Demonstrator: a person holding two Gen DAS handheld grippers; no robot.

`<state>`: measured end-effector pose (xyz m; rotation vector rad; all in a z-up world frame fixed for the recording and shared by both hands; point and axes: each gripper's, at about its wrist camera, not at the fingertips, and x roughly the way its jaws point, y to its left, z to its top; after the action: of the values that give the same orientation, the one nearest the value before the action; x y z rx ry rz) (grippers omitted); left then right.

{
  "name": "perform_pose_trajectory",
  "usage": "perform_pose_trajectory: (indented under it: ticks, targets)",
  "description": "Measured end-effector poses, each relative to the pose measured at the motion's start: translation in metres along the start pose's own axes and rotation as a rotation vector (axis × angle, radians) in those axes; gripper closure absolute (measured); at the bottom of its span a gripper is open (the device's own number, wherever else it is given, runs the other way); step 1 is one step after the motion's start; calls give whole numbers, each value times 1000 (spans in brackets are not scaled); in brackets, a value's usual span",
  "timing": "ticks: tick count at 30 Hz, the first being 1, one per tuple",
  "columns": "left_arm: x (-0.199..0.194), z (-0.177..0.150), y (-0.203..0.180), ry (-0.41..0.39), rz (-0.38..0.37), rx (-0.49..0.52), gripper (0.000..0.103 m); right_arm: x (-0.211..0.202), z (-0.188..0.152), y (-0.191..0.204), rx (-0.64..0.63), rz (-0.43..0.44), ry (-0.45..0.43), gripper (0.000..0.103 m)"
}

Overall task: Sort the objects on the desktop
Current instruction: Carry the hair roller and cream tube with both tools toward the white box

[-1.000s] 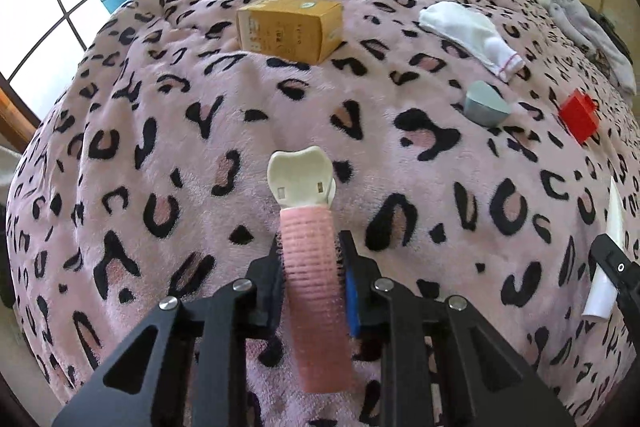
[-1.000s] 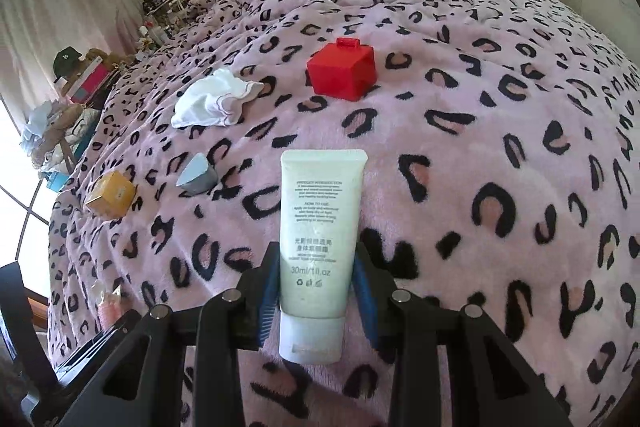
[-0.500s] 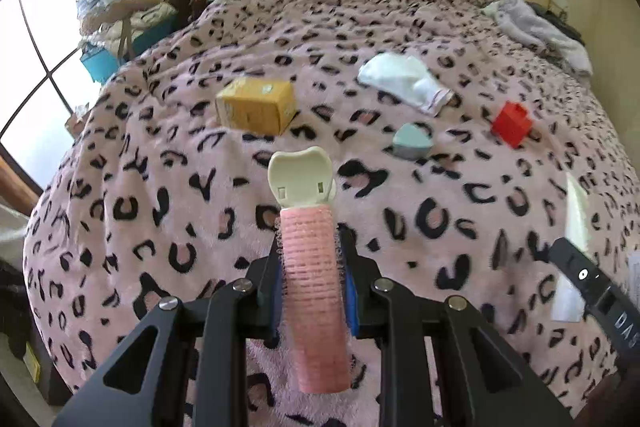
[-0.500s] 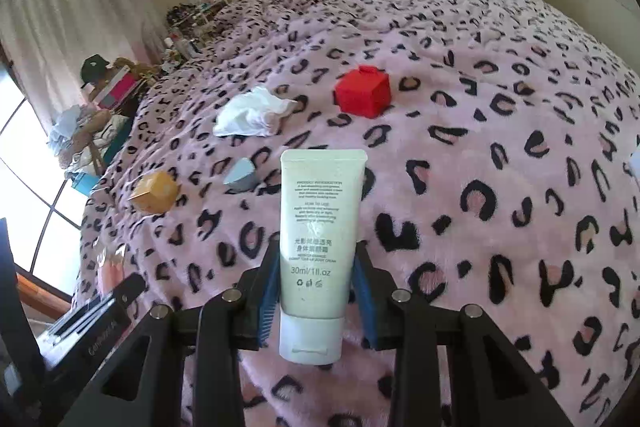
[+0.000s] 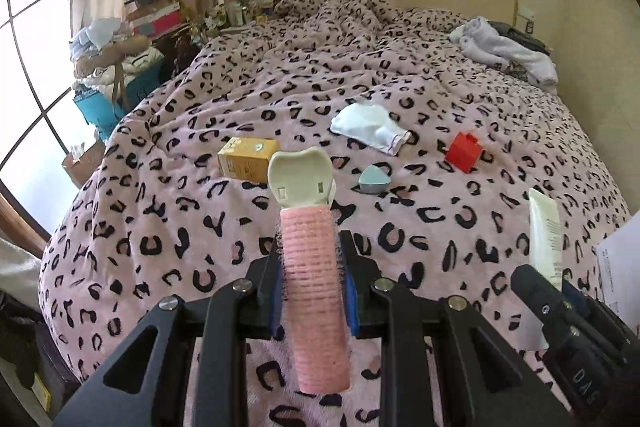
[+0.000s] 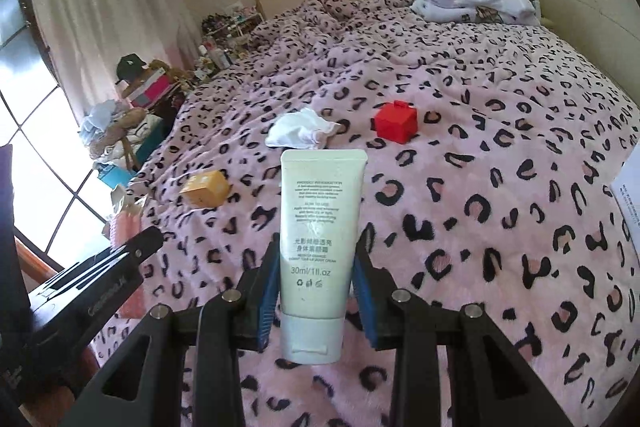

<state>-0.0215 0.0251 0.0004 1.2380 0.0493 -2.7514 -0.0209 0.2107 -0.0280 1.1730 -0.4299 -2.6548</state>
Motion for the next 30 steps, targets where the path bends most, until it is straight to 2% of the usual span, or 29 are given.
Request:
perform_pose_trajectory:
  ticks: [6, 12, 30]
  targets:
    - [-20, -2, -3, -8, -30, 28, 79, -22, -6, 6, 1, 23, -17, 68]
    - [-41, -8, -22, -19, -71, 75, 79, -51, -10, -1, 7, 7, -51, 68]
    - [-94, -27, -154, -46, -254, 248, 79, -149, -23, -107, 147, -139, -159, 68]
